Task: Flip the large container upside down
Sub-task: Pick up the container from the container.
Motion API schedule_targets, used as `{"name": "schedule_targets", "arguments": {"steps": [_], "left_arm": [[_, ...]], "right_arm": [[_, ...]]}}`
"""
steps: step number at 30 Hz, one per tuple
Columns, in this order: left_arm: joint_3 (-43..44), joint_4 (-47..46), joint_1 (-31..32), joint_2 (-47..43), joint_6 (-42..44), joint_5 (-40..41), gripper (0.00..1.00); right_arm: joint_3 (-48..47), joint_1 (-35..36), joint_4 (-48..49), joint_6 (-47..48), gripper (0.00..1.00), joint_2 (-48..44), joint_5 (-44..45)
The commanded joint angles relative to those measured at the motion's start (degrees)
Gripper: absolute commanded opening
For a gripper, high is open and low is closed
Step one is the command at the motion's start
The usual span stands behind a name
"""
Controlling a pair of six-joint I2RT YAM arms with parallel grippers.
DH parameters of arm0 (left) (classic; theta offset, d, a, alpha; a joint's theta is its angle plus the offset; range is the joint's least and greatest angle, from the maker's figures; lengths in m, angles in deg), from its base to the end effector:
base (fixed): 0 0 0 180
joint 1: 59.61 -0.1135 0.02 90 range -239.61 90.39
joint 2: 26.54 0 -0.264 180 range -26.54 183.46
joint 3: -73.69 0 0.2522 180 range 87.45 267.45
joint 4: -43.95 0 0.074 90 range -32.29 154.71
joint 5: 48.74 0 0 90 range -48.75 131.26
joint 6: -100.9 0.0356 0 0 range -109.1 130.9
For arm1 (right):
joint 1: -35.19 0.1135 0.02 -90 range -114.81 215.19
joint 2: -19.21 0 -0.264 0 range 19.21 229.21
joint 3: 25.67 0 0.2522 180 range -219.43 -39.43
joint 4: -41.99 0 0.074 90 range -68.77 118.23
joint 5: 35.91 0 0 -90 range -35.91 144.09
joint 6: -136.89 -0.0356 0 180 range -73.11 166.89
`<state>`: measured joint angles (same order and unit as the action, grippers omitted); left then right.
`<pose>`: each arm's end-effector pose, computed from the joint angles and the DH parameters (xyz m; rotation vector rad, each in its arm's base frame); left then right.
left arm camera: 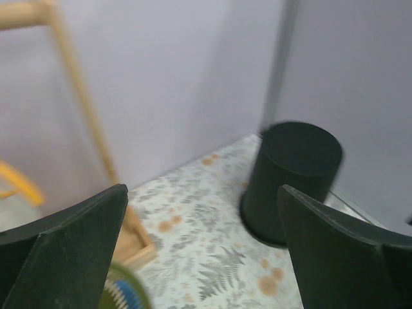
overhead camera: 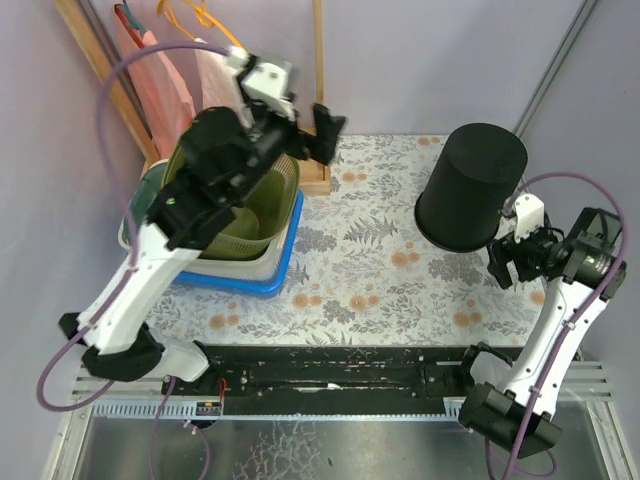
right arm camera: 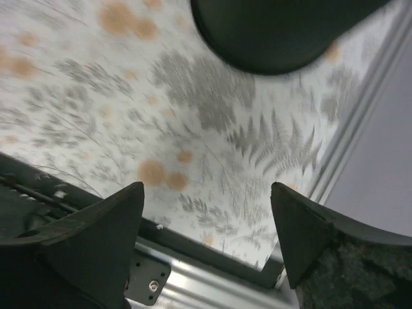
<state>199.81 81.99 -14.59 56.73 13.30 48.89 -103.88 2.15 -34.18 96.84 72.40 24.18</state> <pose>0.2033 -0.1967 0.5564 0.5049 1.4208 -0.5010 0.1406 -0.0702 0.3499 -0.5532 2.2460 -0.0773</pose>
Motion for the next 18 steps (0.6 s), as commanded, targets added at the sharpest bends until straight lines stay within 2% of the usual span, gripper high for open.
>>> {"name": "schedule_targets", "arguments": {"steps": [1, 3, 4, 5, 6, 7, 8, 9, 10, 11, 12, 14, 16, 18], "left_arm": [[0.3, 5.7, -0.6, -5.4, 0.2, 23.1, 1.0], [-2.3, 5.4, -3.1, -10.6, 0.8, 23.5, 1.0], [-3.9, 5.8, -6.6, -13.1, 0.9, 21.7, 1.0], [-5.2, 6.5, -9.9, -15.1, 1.7, 20.7, 1.0], [-6.6, 6.7, -11.9, -16.9, 3.1, 21.8, 1.0], [-7.9, 6.9, -13.1, -19.0, 4.5, 24.1, 1.0], [-8.8, 8.1, -14.1, -19.9, 5.4, 25.5, 1.0], [-9.2, 10.2, -15.0, -20.4, 6.7, 25.8, 0.99], [-9.1, 12.3, -15.5, -20.3, 7.6, 27.1, 0.96], [-8.7, 14.7, -15.7, -20.0, 7.7, 28.7, 0.95], [-8.6, 16.6, -16.4, -19.7, 7.8, 29.3, 0.95], [-7.7, 20.6, -18.7, -18.4, 6.4, 28.7, 0.98], [-3.9, 28.0, -21.0, -14.1, 4.0, 26.7, 0.99], [-0.5, 34.2, -22.2, -9.7, 1.7, 24.3, 0.98]], "right_arm": [[-20.6, 0.4, -22.0, 14.0, 0.91, 1.1, -26.2], [-28.5, 0.5, -21.9, 11.3, 0.94, 5.4, -37.1], [-32.3, 0.5, -19.7, 6.9, 0.94, 7.8, -43.0], [-34.5, 0.7, -13.2, -2.0, 0.94, 10.3, -48.5], [-34.0, 1.0, 0.1, -17.8, 0.92, 12.3, -53.4], [-31.2, 3.3, 19.9, -38.0, 0.89, 13.6, -55.8], [-26.1, 8.2, 42.3, -59.9, 0.85, 13.7, -51.9], [-21.5, 12.8, 58.4, -74.8, 0.81, 13.2, -46.8], [-20.2, 16.5, 61.6, -72.8, 0.83, 12.8, -41.8], [-20.7, 21.8, 58.7, -66.6, 0.85, 13.0, -35.1], [-23.5, 28.2, 52.5, -59.3, 0.86, 14.7, -27.8], [-30.2, 39.5, 42.9, -51.7, 0.85, 20.3, -15.3], [-34.7, 45.7, 40.0, -51.1, 0.82, 26.4, -7.2], [-37.6, 48.8, 38.6, -51.2, 0.79, 31.3, -1.7]]}}
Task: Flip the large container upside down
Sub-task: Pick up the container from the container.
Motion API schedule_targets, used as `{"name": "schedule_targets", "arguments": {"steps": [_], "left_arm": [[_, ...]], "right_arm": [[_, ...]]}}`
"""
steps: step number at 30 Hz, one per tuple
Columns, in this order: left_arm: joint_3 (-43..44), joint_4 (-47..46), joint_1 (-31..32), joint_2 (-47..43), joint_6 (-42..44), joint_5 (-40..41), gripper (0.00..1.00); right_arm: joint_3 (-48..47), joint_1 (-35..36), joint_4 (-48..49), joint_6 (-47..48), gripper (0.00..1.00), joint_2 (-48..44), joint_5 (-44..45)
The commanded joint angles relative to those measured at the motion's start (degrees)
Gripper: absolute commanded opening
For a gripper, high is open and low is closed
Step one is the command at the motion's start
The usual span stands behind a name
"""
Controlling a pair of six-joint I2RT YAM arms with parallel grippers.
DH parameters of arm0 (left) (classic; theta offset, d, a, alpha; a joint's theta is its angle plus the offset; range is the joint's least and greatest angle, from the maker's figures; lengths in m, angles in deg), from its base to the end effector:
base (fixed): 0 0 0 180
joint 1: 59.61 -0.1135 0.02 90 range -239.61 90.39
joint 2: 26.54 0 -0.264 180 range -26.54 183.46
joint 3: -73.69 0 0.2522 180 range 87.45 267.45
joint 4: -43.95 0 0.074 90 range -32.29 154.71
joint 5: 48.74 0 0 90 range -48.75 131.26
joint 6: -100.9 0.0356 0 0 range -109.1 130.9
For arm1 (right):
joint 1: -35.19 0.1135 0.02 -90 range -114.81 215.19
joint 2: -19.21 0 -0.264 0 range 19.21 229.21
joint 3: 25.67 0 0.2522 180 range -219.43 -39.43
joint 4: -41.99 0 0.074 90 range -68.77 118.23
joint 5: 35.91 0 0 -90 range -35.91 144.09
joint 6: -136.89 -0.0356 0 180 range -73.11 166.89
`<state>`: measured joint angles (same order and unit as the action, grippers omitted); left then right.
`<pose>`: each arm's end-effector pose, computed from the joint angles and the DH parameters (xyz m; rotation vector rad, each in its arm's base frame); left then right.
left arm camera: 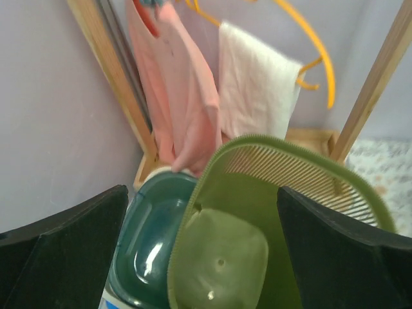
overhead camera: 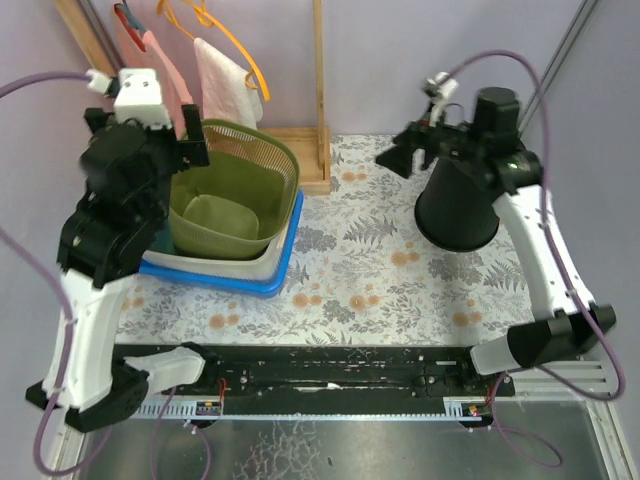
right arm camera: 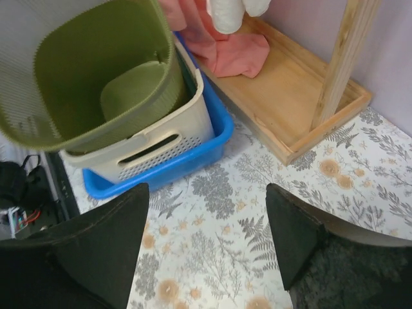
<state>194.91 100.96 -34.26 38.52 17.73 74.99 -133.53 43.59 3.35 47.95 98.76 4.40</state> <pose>0.1465 -0.0475 0.5608 -0.0150 1.5871 0.2139 0.2825 0.0692 0.4753 -0.7679 1.5849 0.8468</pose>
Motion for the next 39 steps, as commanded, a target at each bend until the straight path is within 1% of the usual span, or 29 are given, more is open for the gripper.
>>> {"name": "schedule_targets", "arguments": {"steps": [1, 3, 6, 7, 9, 11, 15, 16, 18, 20, 24, 28, 31, 35, 39], "left_arm": [[5.3, 16.8, -2.6, 9.9, -3.9, -3.5, 0.99], [7.2, 18.9, -2.9, 12.8, -5.0, -7.0, 1.0], [15.8, 26.0, -5.2, 20.7, -8.0, -10.1, 1.0], [17.0, 26.9, -6.4, 23.2, -8.3, -10.5, 1.0], [17.5, 26.7, -8.0, 25.1, -8.5, -8.9, 1.0], [17.1, 25.7, -8.7, 25.8, -8.5, -4.8, 1.0], [13.8, 22.8, -9.3, 24.8, -7.2, 3.5, 1.0], [11.7, 21.2, -9.4, 24.1, -6.7, 6.2, 1.0], [7.3, 16.9, -9.4, 21.7, -4.7, 9.0, 1.0], [5.8, 15.1, -9.4, 20.0, -3.9, 7.9, 1.0], [11.0, 17.9, -9.4, 19.3, -5.2, 2.2, 1.0], [14.4, 19.3, -9.4, 19.1, -5.4, 1.8, 1.0], [15.0, 19.9, -9.3, 18.8, -5.3, 2.9, 1.0], [9.9, 17.7, -9.4, 17.7, -3.6, 5.6, 1.0], [2.6, 15.7, -9.4, 17.5, -3.1, 5.8, 1.0]], "right_arm": [[-9.0, 8.9, -0.1, -1.6, 0.78, 7.1, 20.5], [-9.7, 11.1, -2.2, 0.7, 0.76, 9.3, 23.4], [-5.3, 13.4, -1.6, 3.9, 0.77, 8.0, 26.4], [-3.9, 13.6, -1.4, 4.5, 0.77, 7.3, 26.8], [-1.2, 13.6, -1.5, 5.9, 0.78, 5.2, 27.4], [1.8, 13.6, -1.9, 7.5, 0.78, 3.2, 27.7], [7.5, 13.6, -2.0, 10.3, 0.79, -1.0, 28.3], [8.6, 13.6, -2.0, 10.8, 0.79, -1.8, 28.7], [9.9, 13.6, -2.2, 11.7, 0.79, -3.0, 29.2], [11.1, 13.6, -2.6, 12.1, 0.8, -3.8, 29.1], [12.1, 13.6, -3.1, 12.1, 0.8, -4.2, 28.7], [11.7, 13.6, -3.9, 12.0, 0.8, -3.9, 28.3], [11.5, 13.6, -4.4, 12.0, 0.8, -3.9, 27.5], [11.6, 13.6, -4.6, 11.9, 0.8, -3.8, 27.2], [11.7, 13.6, -4.6, 11.9, 0.8, -4.0, 27.0]]}}
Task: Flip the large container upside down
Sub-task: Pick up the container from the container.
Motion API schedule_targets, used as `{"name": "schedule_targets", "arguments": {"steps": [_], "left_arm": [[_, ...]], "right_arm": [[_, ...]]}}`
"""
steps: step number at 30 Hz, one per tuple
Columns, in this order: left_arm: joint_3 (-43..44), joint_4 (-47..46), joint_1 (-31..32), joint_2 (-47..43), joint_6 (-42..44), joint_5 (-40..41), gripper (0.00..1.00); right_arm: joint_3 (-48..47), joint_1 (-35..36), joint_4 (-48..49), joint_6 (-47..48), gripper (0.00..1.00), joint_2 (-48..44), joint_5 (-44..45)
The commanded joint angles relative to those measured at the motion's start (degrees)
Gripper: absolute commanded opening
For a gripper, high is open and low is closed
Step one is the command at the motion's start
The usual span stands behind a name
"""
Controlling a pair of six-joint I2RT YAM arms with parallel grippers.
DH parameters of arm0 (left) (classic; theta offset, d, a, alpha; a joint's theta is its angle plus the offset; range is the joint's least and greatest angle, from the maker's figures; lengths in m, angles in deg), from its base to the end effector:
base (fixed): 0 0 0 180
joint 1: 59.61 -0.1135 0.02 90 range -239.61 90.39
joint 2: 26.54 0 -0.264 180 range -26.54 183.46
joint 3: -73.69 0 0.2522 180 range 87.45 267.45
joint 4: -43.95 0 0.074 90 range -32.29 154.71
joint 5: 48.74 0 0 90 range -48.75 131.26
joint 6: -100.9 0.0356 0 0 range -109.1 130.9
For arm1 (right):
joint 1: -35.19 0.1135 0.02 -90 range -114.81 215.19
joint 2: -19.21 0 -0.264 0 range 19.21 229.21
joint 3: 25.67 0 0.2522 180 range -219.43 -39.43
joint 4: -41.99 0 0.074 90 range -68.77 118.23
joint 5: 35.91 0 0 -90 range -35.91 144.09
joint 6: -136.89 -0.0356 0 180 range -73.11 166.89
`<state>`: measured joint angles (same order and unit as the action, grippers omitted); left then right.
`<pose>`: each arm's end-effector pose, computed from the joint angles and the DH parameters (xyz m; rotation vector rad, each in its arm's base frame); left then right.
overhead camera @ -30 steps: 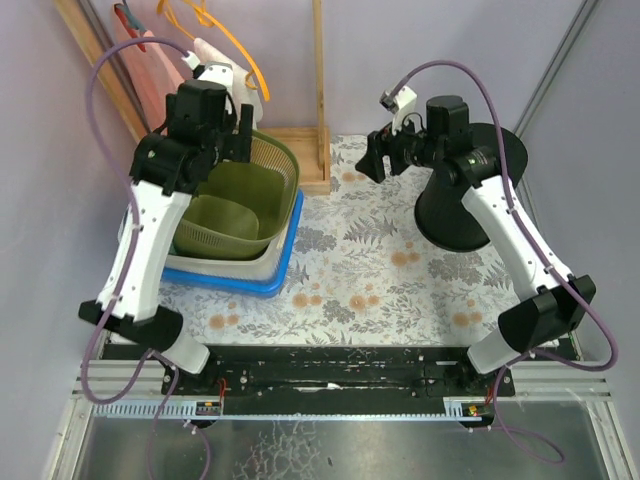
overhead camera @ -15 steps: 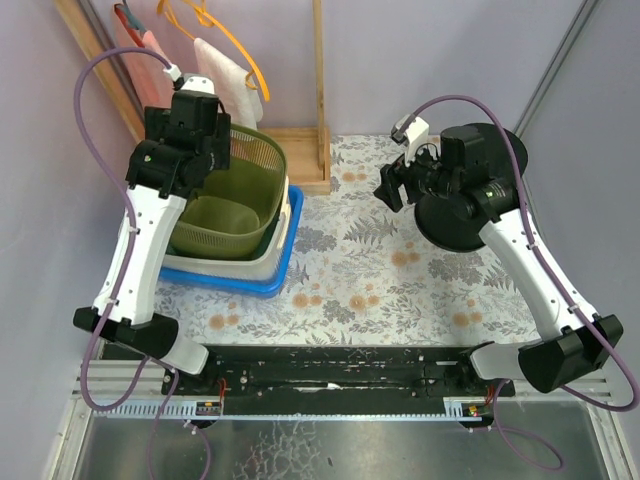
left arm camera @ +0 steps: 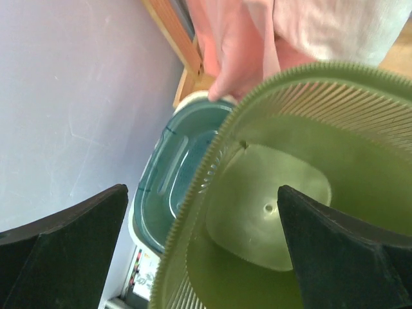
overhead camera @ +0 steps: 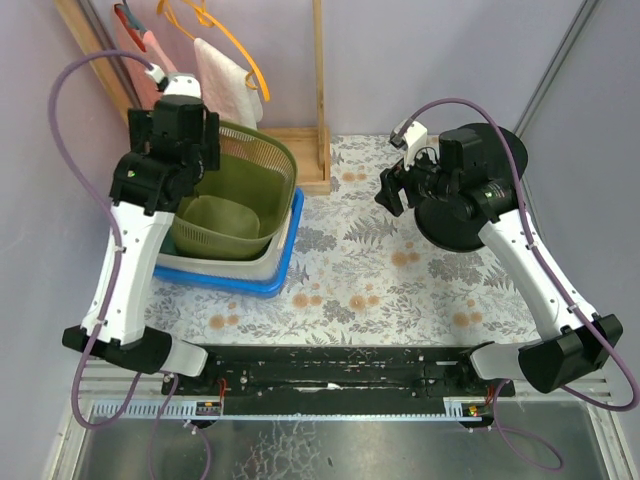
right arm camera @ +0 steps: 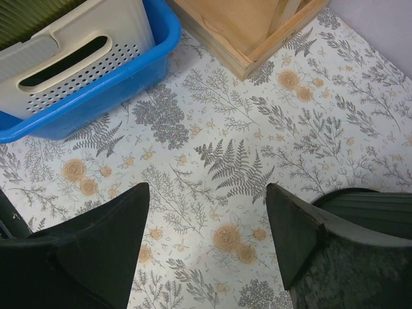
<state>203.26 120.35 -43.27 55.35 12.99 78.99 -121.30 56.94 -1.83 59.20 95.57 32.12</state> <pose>0.2385 -0.0472 0.5122 -0.0776 1.9961 0.5200 0.2673 0.1210 0.4088 -0.8176 1.8242 0.4886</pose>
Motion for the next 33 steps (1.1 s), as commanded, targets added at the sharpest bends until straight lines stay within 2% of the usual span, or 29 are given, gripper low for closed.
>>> {"name": "schedule_targets", "arguments": {"steps": [1, 4, 6, 8, 9, 10, 11, 14, 16, 18, 19, 22, 25, 28, 31, 33], "left_arm": [[-7.5, -4.5, -0.4, 0.5, 1.9, 2.6, 1.0], [-14.5, -10.7, -0.6, -0.3, 4.7, 6.9, 1.0], [-18.2, -14.0, -1.2, -0.4, 6.3, 8.7, 0.93], [-20.2, -16.1, -1.8, 0.2, 7.3, 9.5, 0.66], [-21.1, -17.7, -2.1, 0.1, 7.8, 10.1, 0.42], [-22.0, -19.9, -2.3, -0.2, 8.6, 11.5, 0.09], [-22.4, -21.5, -2.3, -0.4, 9.2, 12.8, 0.01], [-22.3, -24.6, -2.4, -1.5, 11.0, 13.4, 0.0], [-21.7, -26.6, -2.4, -2.1, 12.2, 14.1, 0.0], [-20.9, -28.9, -2.3, -2.9, 13.2, 14.2, 0.0], [-19.9, -29.3, -2.4, -3.0, 13.2, 13.6, 0.0], [-15.4, -29.6, -2.3, -3.1, 12.5, 11.3, 0.0], [-8.4, -28.9, -2.1, -3.2, 11.2, 7.4, 0.0], [0.2, -26.6, -1.3, -3.1, 10.0, 4.7, 0.0], [6.7, -23.0, 0.3, -3.2, 9.3, 2.4, 0.0], [9.5, -20.0, 1.2, -3.8, 8.5, 0.0, 0.0]], "right_arm": [[-0.4, 0.2, 0.5, 0.7, 0.8, -0.9, -0.7], [0.2, 0.3, 0.5, 1.1, 0.8, -1.4, -0.6], [0.6, 0.3, 0.6, 1.3, 0.8, -1.7, 0.0], [0.9, 0.2, 1.2, 1.3, 0.8, -2.0, 2.5], [1.1, 0.2, 1.6, 1.4, 0.8, -2.0, 4.7], [0.9, 0.2, 1.8, 1.5, 0.8, -2.1, 7.9], [0.5, 0.3, 1.6, 1.8, 0.79, -2.2, 11.0], [-5.2, 0.2, -8.1, 3.8, 0.73, -1.7, 15.5], [-8.3, 0.3, -22.0, 9.3, 0.74, -1.9, 8.9], [-4.5, 0.3, -32.7, 17.5, 0.76, -4.5, 5.4], [0.3, 0.3, -33.7, 19.4, 0.76, -6.8, 7.2], [16.6, 0.2, -27.8, 22.2, 0.8, -13.4, 20.4], [27.9, 0.1, -22.5, 23.7, 0.81, -15.3, 30.7], [35.9, -2.5, -15.9, 23.6, 0.83, -14.5, 34.1], [38.1, -8.7, -6.5, 23.6, 0.83, -10.1, 34.8], [38.4, -10.2, 0.0, 24.2, 0.82, -6.7, 34.1]]}}
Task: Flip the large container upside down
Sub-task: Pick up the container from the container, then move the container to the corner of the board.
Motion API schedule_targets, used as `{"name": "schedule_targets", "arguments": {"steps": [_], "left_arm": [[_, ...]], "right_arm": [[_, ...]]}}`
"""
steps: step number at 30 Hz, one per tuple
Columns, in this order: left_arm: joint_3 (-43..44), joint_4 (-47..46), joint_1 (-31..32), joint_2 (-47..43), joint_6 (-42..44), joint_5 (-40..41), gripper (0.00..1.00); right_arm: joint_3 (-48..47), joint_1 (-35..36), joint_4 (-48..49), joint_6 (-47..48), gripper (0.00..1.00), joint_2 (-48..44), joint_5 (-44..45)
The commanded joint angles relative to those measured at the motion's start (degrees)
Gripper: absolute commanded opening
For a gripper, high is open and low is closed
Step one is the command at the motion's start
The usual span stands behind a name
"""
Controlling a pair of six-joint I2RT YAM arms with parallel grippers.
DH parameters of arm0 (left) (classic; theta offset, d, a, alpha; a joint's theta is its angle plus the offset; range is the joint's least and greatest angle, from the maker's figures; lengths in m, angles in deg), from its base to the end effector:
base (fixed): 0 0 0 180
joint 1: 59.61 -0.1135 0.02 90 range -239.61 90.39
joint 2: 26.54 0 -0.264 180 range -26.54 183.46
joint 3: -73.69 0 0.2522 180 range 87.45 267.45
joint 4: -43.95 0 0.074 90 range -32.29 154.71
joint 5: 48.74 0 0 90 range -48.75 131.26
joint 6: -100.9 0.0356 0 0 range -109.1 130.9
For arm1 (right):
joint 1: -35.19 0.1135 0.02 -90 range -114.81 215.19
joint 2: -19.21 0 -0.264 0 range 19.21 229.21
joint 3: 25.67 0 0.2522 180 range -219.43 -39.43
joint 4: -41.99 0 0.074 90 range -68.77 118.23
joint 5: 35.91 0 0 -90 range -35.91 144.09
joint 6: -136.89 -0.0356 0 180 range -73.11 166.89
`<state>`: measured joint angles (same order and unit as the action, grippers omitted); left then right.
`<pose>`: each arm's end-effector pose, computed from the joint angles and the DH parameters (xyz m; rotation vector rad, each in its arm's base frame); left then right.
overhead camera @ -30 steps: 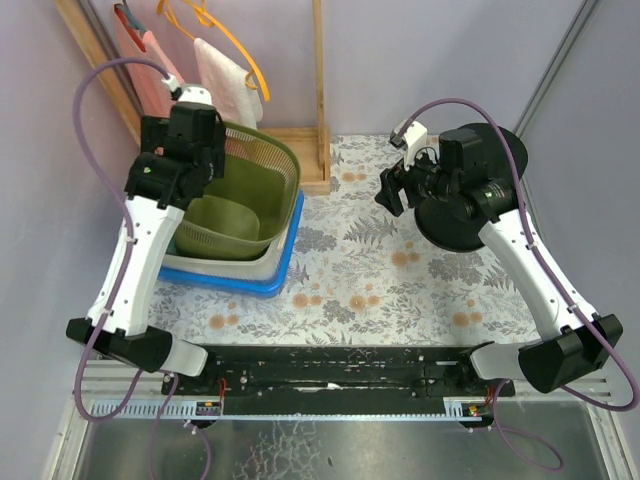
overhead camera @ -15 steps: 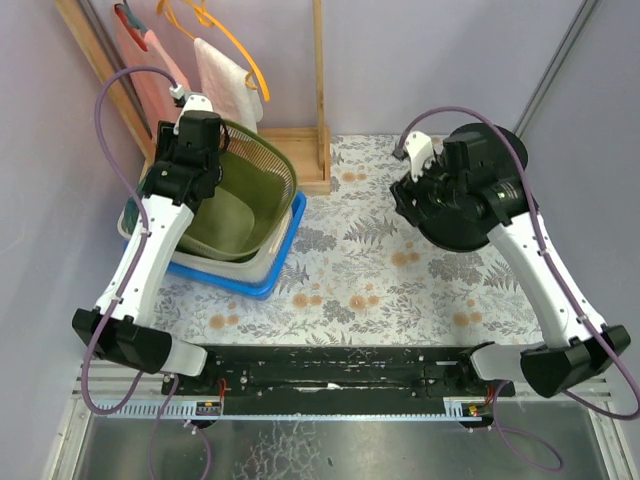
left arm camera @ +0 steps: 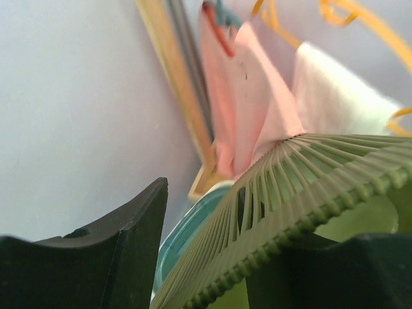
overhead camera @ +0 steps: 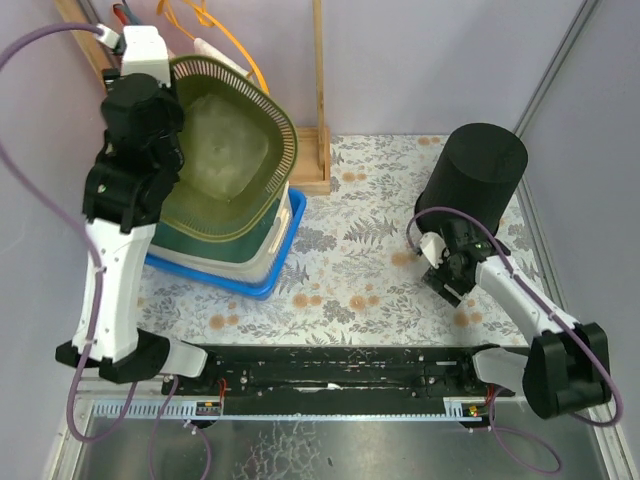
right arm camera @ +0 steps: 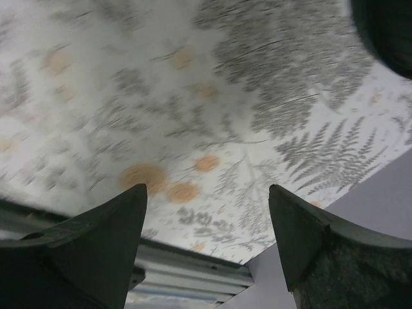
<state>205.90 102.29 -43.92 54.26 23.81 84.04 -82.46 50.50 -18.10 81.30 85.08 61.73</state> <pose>0.2323 -0.0401 0.5591 -0.1428 1.6877 0.5922 0.1941 0.0482 0.2125 -1.1430 2.5485 -0.2691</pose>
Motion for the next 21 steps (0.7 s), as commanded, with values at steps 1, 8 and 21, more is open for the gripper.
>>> {"name": "schedule_targets", "arguments": {"steps": [1, 8, 21], "left_arm": [[7.5, -0.6, 2.0, -3.4, -2.9, -6.7, 0.0], [4.2, 6.1, 2.2, -11.4, -6.0, -29.2, 0.0], [7.8, 18.3, 2.2, -11.5, -5.2, -62.8, 0.0]], "right_arm": [[-0.6, -3.8, 18.2, 3.0, 0.82, 5.7, 3.3], [-7.9, -4.3, 30.1, 4.3, 0.81, 23.6, 3.7], [-35.4, -16.3, 30.5, 3.5, 0.8, 46.9, 4.5]]}}
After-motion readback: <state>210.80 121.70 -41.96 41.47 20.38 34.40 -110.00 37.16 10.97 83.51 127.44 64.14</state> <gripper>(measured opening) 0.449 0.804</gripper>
